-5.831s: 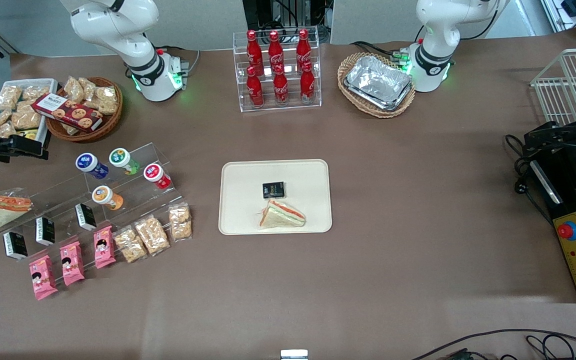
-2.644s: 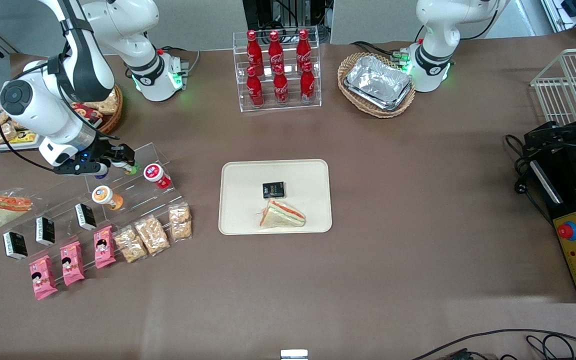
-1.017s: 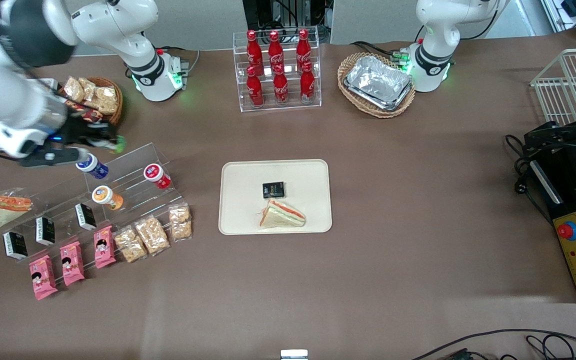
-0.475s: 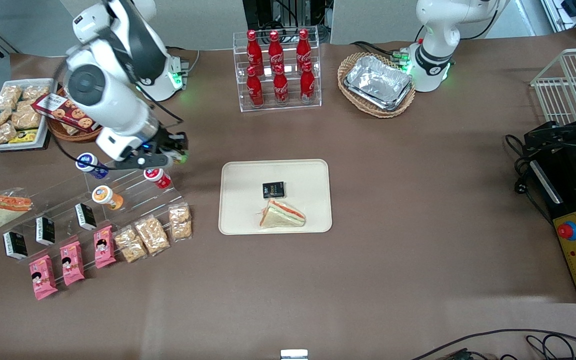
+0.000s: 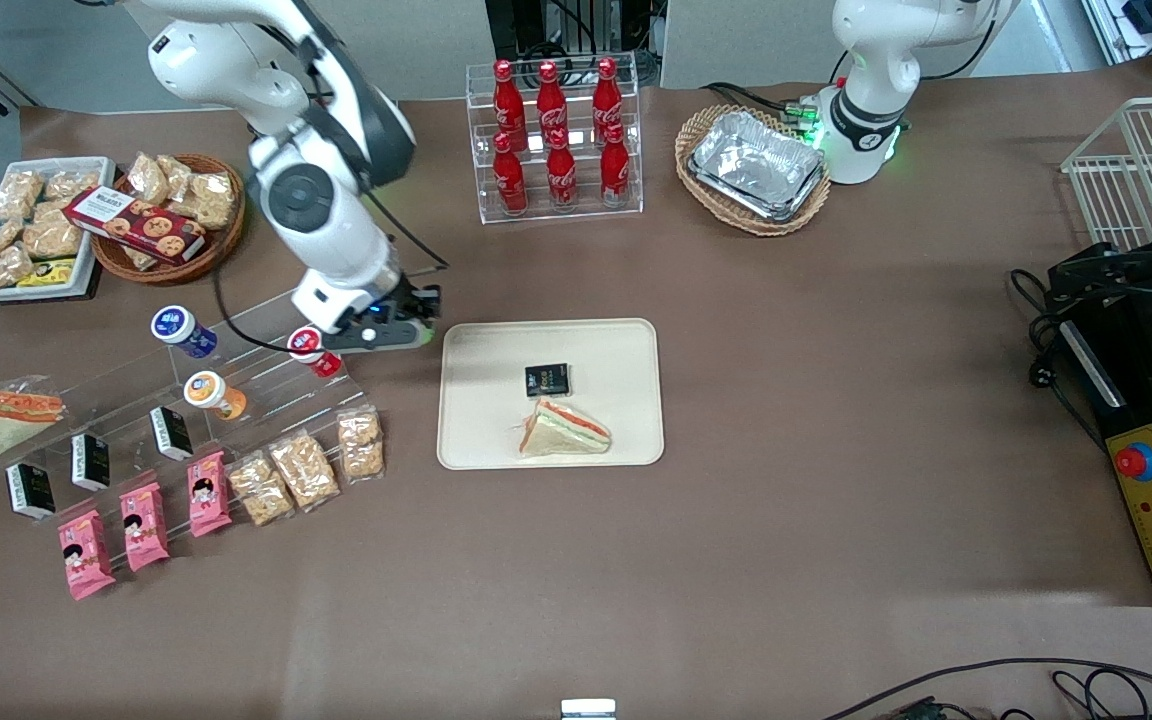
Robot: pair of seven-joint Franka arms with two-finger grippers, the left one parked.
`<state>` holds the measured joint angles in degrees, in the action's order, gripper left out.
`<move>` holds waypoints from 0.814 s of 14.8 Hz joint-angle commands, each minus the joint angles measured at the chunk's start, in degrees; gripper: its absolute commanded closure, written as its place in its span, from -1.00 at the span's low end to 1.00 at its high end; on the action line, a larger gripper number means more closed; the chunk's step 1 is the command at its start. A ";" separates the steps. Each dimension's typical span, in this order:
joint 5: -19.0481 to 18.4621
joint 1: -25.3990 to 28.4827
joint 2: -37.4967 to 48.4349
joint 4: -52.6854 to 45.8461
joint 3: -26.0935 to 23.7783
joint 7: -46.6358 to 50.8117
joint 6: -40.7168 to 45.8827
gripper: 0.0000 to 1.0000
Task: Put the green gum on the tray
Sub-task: 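Carry the green gum tub with the right gripper to the cream tray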
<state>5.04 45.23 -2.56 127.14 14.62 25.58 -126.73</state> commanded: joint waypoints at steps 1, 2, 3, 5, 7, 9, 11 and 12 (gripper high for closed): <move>3.83 4.32 -7.36 -0.66 0.59 0.43 -6.85 0.38; 4.19 5.29 -9.20 -0.66 0.59 0.52 -8.86 0.38; 4.62 6.61 -10.79 -0.66 0.59 0.52 -10.54 0.38; 5.42 7.85 -12.47 -0.66 0.59 0.52 -13.00 0.38; 6.38 8.46 -13.78 -0.66 0.59 0.52 -14.93 0.36; 7.61 9.25 -15.54 -0.66 0.59 0.52 -17.22 0.35; 8.06 9.26 -15.99 -0.75 0.59 0.52 -17.67 0.21; 8.06 9.26 -16.08 -0.84 0.68 0.52 -17.58 -0.10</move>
<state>11.24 53.74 -17.43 127.13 14.60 26.05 -143.12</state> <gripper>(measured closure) 0.427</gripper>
